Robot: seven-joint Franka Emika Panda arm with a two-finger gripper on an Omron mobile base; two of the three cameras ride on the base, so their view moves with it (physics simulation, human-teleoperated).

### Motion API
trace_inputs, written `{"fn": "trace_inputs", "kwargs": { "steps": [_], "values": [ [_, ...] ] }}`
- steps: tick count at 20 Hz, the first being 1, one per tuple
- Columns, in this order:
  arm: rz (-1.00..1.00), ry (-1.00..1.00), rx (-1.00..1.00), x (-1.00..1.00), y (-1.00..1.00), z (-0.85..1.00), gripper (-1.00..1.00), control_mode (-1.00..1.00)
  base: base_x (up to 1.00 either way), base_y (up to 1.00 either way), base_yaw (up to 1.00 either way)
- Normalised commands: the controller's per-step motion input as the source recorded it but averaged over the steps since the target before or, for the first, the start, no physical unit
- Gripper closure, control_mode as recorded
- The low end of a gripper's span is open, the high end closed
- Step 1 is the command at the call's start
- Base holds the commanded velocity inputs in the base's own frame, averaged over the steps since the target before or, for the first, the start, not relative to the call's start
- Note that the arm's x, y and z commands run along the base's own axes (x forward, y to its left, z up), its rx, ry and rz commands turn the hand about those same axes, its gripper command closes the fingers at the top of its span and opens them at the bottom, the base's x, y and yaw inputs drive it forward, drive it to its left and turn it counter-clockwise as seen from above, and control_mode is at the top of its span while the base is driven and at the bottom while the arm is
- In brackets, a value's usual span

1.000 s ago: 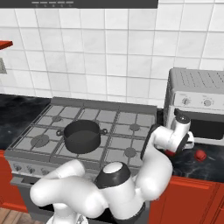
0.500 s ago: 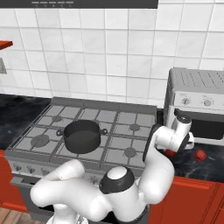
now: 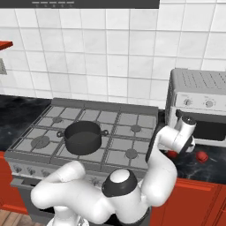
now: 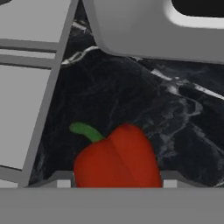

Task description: Put the bell pepper and bell pepper in the pot. Retrieve the spatula and lightly stir the vegetables in the pot.

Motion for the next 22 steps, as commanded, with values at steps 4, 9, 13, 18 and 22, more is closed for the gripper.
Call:
{"fn": "trace_inputs", "kwargs": {
  "steps": [4, 9, 13, 18, 22],
  "values": [
    [0.0, -0.07, 0.04, -0.46, -0.01, 0.11, 1.0, -1.0, 0.0, 0.0, 0.0],
    [-0.1, -0.09, 0.0, -0.88, 0.05, 0.45, 1.0, -1.0, 0.0, 0.0, 0.0],
    [-0.15, -0.04, 0.0, -0.75, 0.38, 0.58, 1.0, -1.0, 0.0, 0.0, 0.0],
    [-0.11, -0.1, 0.0, -0.41, 0.81, 0.55, 1.0, -1.0, 0.0, 0.0, 0.0],
    [-0.01, 0.0, -0.04, -0.22, 0.93, 0.52, 1.0, -1.0, 0.0, 0.0, 0.0]
  ]
}}
